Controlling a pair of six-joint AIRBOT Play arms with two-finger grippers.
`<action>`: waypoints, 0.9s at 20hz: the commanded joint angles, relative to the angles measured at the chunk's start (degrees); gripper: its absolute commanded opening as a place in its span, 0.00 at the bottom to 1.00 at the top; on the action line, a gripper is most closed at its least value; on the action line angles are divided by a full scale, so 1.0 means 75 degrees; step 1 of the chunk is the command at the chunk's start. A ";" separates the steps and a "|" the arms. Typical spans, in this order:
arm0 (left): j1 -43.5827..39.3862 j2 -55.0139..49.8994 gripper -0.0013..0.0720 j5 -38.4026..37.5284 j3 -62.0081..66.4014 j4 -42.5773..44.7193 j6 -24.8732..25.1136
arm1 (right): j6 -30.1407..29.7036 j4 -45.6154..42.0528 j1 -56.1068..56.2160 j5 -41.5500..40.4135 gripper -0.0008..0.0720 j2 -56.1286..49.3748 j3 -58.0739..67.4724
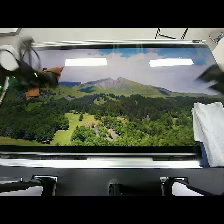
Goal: Fold the clothes and pants, and hang the long-sleeved shirts on hangers.
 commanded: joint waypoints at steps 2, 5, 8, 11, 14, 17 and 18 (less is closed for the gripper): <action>-0.0087 0.0866 0.99 0.0501 -0.2285 -0.0449 0.0157 | 0.0592 -0.0729 0.1448 0.0402 0.97 0.0140 -0.1617; -0.0009 0.1128 0.99 0.0761 -0.2696 -0.0344 0.0169 | 0.0965 -0.0909 0.1425 0.0595 0.97 0.0143 -0.1679; -0.0009 0.1113 0.99 0.0769 -0.2696 -0.0312 0.0163 | 0.0965 -0.0901 0.1425 0.0574 0.97 0.0143 -0.1679; -0.0009 0.1110 0.99 0.0769 -0.2696 -0.0312 0.0163 | 0.0965 -0.0906 0.1425 0.0577 0.97 0.0143 -0.1679; -0.0009 0.1113 0.99 0.0769 -0.2696 -0.0312 0.0163 | 0.0965 -0.0906 0.1425 0.0577 0.97 0.0143 -0.1679; -0.0009 0.1110 0.99 0.0769 -0.2696 -0.0312 0.0163 | 0.0965 -0.0906 0.1425 0.0577 0.97 0.0143 -0.1679; -0.0009 0.1110 0.99 0.0769 -0.2696 -0.0312 0.0163 | 0.0965 -0.0906 0.1425 0.0577 0.97 0.0143 -0.1679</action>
